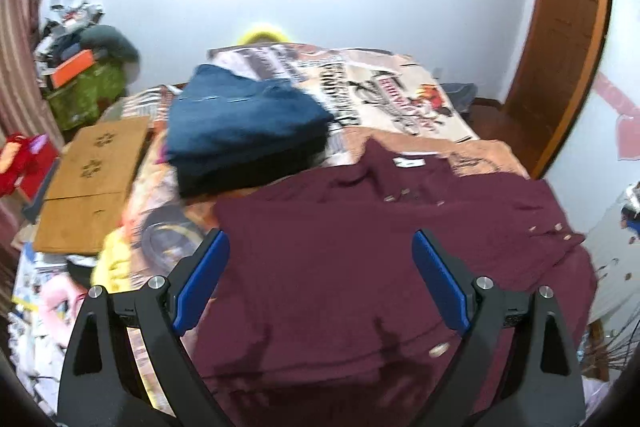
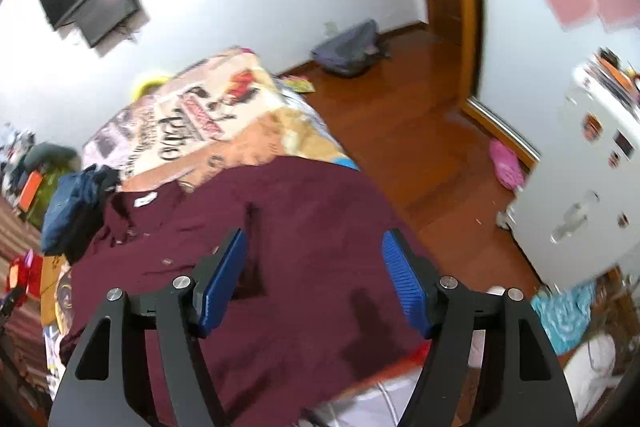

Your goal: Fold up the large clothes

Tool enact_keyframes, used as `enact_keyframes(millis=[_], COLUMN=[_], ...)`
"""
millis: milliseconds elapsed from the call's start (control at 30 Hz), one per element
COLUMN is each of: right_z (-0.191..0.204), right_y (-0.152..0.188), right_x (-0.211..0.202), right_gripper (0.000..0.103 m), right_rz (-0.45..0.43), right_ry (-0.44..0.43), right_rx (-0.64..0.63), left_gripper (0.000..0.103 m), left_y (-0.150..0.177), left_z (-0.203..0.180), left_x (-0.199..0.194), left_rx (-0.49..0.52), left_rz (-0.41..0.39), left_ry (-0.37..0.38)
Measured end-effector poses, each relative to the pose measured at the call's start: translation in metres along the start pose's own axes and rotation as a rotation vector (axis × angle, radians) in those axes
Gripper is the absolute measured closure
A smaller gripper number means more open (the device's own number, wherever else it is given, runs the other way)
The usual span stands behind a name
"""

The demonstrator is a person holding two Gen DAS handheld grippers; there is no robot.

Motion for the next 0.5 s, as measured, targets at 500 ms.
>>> enact_keyframes(millis=[500], right_z=[-0.085], right_y=[0.115], right_x=[0.060], right_gripper=[0.036], right_rz=[0.245], right_ry=[-0.091], right_rx=[0.448], left_gripper=[0.010], left_y=[0.039], left_z=[-0.071], left_x=[0.073], left_rx=[0.069], left_rz=[0.191], left_ry=[0.065])
Point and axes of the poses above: each gripper's, at about its wrist camera, not at the fingertips, and x roughly the way its jaws point, z to its left, y to its underside, the point moved 7 cm from there along x, roughly the way its jaws point, and after that the axes turned 12 degrees about -x, right-handed, at the moved point
